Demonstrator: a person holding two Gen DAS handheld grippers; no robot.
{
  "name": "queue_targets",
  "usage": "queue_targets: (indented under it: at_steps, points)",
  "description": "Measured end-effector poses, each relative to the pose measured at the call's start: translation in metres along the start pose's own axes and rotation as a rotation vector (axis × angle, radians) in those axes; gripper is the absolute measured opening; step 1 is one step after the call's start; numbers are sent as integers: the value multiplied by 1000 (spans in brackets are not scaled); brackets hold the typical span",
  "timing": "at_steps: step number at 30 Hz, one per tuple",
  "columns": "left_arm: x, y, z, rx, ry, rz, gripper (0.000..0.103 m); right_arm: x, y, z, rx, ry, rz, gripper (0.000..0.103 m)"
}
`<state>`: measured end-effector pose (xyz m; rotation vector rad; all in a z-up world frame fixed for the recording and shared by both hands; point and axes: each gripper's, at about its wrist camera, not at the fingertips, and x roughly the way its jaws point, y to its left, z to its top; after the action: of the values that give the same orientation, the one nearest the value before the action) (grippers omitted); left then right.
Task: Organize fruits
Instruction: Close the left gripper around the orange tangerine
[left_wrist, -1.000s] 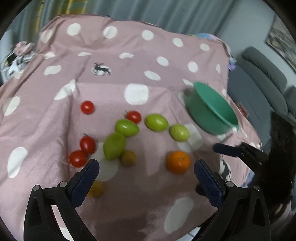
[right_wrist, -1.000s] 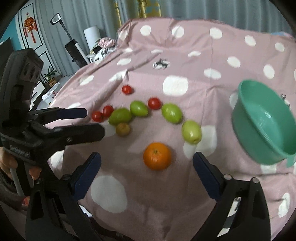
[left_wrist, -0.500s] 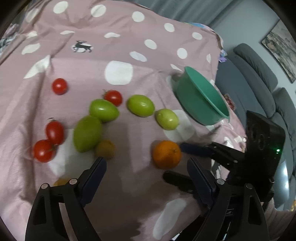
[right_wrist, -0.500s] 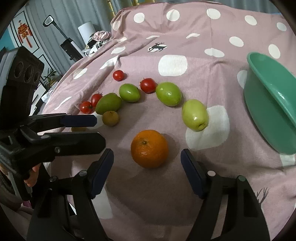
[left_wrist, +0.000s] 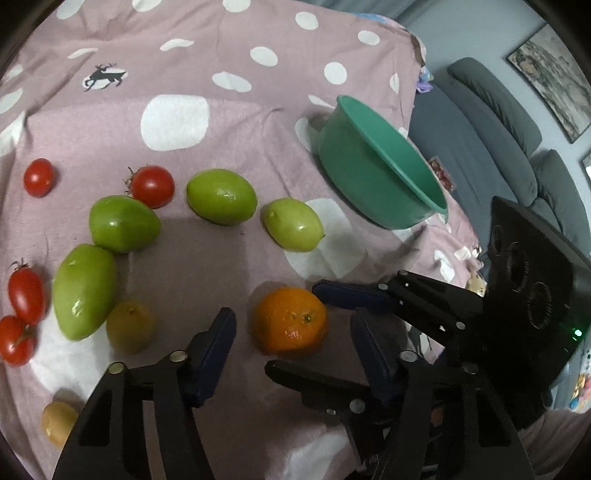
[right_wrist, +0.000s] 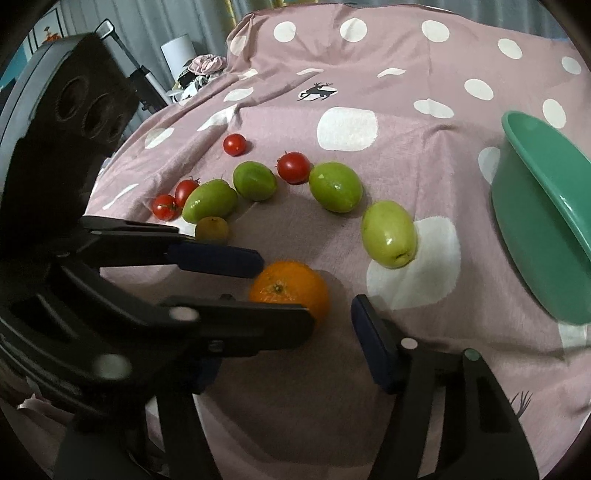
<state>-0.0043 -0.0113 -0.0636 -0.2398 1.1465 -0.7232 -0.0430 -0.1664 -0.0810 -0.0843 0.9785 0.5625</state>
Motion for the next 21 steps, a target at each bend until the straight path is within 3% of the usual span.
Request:
queue_targets:
  at_steps: [6, 12, 21]
  points:
    - [8, -3, 1, 18, 30, 7, 45, 6, 3, 2, -39, 40, -23, 51]
    - [10, -5, 2, 22, 34, 8, 44, 3, 1, 0, -56, 42, -27, 44]
    - [6, -13, 2, 41, 24, 34, 44, -1, 4, -1, -37, 26, -22, 43]
